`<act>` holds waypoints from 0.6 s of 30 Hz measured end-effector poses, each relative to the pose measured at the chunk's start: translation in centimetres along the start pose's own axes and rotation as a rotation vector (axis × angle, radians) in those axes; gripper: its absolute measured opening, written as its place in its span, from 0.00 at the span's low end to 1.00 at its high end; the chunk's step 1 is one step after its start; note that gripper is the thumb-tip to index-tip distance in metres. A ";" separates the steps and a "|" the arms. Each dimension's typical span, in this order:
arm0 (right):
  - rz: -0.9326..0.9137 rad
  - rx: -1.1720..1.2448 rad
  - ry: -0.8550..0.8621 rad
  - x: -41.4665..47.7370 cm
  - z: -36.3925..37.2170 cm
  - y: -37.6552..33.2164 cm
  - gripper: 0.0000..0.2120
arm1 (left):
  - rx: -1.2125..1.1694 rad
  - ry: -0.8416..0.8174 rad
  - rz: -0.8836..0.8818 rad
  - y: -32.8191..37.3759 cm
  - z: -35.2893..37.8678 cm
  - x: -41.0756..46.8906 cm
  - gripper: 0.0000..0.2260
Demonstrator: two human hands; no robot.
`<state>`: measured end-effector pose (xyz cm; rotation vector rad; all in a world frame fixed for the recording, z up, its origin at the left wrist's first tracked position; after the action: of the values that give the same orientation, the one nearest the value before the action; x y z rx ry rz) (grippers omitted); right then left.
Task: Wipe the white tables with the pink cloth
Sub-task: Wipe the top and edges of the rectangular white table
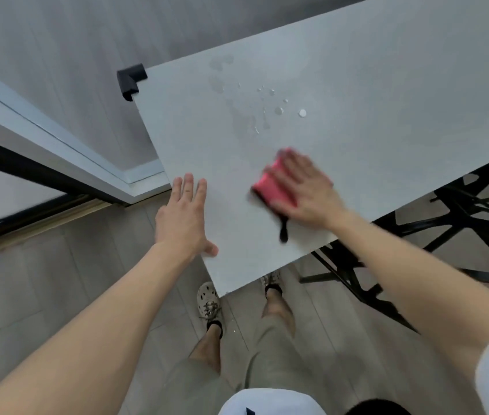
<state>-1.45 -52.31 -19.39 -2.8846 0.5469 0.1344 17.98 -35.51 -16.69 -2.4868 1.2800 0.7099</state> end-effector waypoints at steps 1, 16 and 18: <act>0.203 0.025 -0.010 0.6 -1.0 5.5 0.44 | 0.003 -0.004 -0.005 0.0 0.0 0.0 0.73; -0.353 0.064 -0.041 3.0 1.1 -11.6 0.37 | -0.084 -0.049 -0.122 -0.3 -0.3 -0.5 0.75; -0.268 0.033 -0.023 4.5 -0.2 -4.1 0.38 | -0.065 -0.051 -0.130 -0.2 -0.3 -0.5 0.75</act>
<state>4.29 -50.20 -19.01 -2.8859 0.1533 0.1162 17.97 -35.16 -16.19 -2.5580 1.0835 0.7893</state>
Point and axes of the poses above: each hand's wrist, its own x-axis towards the middle knuckle, its own z-axis out of the palm, y = z × x, the point moved 9 cm from there along x, towards the middle knuckle, and after that the axes turned 10 degrees about -z, right-handed, at the moved point
